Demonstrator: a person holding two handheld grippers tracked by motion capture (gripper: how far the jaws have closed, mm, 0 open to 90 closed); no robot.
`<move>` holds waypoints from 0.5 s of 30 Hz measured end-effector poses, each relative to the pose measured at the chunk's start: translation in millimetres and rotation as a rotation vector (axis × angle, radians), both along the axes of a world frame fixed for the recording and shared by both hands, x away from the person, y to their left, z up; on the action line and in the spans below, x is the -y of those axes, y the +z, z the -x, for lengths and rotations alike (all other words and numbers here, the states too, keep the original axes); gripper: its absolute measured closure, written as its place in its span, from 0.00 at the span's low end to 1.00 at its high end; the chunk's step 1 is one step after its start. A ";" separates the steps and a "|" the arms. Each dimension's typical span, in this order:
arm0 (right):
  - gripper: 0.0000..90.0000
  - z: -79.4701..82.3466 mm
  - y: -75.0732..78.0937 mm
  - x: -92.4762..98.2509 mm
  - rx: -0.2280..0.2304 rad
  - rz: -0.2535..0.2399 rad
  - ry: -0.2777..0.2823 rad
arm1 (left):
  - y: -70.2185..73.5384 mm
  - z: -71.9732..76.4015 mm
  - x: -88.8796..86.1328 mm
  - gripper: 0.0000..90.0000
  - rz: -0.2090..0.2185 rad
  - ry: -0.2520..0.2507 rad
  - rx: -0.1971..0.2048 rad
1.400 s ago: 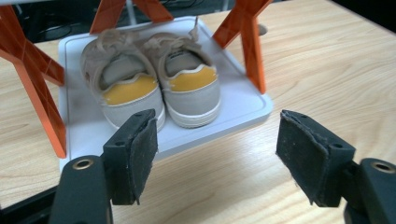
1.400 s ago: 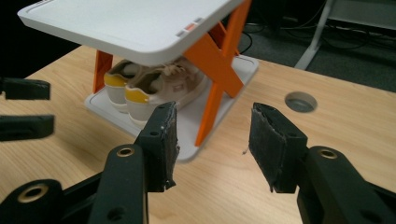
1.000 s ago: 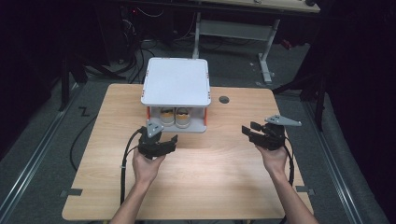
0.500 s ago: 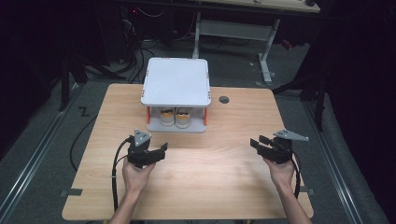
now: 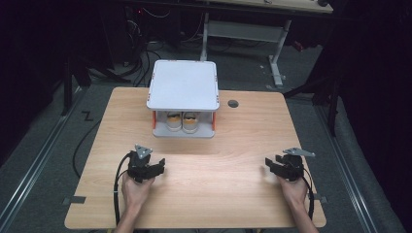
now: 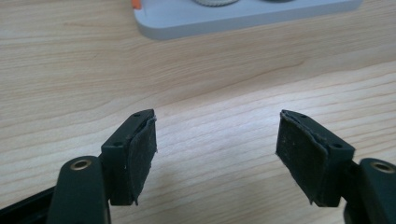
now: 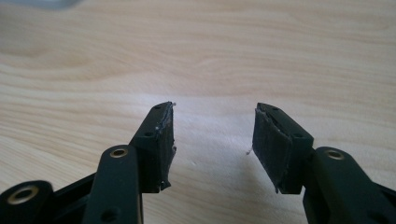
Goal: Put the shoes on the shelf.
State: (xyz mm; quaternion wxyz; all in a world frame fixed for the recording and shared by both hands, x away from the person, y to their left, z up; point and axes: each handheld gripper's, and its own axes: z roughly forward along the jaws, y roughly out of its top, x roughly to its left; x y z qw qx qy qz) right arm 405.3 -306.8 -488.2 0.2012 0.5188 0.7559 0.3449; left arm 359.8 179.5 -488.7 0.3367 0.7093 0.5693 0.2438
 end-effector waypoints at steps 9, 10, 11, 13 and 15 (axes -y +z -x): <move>0.51 0.5 -10.9 -0.5 0.023 0.065 -0.025 | -14.5 -5.1 -3.2 0.33 -0.073 0.063 0.004; 0.51 1.0 -11.6 -0.7 0.031 0.071 -0.024 | -16.7 -5.5 -2.5 0.33 -0.082 0.065 0.004; 0.50 1.4 -12.4 0.0 0.036 0.064 -0.027 | -17.2 -5.4 -2.9 0.32 -0.074 0.067 0.006; 0.50 1.7 -12.4 0.2 0.036 0.066 -0.031 | -17.3 -5.7 -3.5 0.32 -0.071 0.069 0.005; 0.49 1.9 -12.4 0.1 0.035 0.067 -0.034 | -17.3 -5.8 -4.3 0.31 -0.061 0.073 -0.002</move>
